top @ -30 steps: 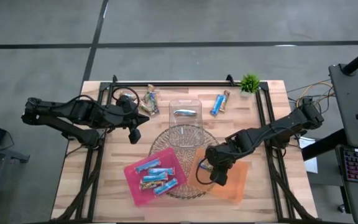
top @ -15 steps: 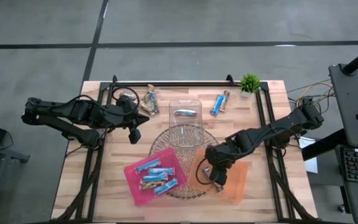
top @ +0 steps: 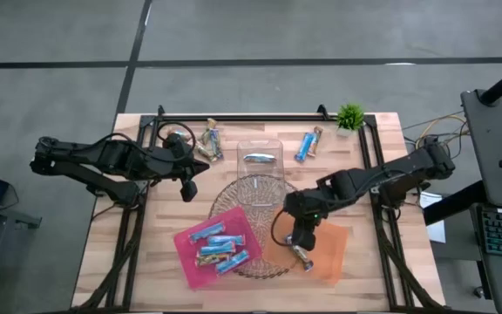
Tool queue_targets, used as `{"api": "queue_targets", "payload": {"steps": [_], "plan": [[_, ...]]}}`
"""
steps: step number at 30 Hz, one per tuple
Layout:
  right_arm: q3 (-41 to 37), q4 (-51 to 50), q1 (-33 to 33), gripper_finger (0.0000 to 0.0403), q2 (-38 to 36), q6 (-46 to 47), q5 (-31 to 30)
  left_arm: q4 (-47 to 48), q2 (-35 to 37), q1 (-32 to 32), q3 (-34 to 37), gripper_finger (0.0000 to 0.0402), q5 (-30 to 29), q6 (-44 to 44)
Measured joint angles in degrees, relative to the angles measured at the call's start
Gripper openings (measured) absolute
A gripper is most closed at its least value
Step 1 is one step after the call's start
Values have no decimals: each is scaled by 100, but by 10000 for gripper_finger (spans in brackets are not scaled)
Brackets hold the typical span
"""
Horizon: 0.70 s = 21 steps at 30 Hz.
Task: Pick and place Granola Bars by type
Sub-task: Put the orange granola bar into the transparent bin
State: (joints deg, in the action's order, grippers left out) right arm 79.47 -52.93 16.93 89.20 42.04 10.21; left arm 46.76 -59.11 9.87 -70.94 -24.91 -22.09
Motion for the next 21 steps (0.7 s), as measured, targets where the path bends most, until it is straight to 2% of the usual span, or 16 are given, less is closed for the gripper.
{"api": "queue_targets", "payload": {"steps": [3,5,21], "plan": [[11,-93,-130,15,-32,-96,3,0,0,-2,0,0,2,-2],[12,-105,-203,11,-47,-194,3,0,0,0,0,0,2,0],[14,-122,-509,9,-136,-584,-121,-2,0,0,0,0,0,7]]}}
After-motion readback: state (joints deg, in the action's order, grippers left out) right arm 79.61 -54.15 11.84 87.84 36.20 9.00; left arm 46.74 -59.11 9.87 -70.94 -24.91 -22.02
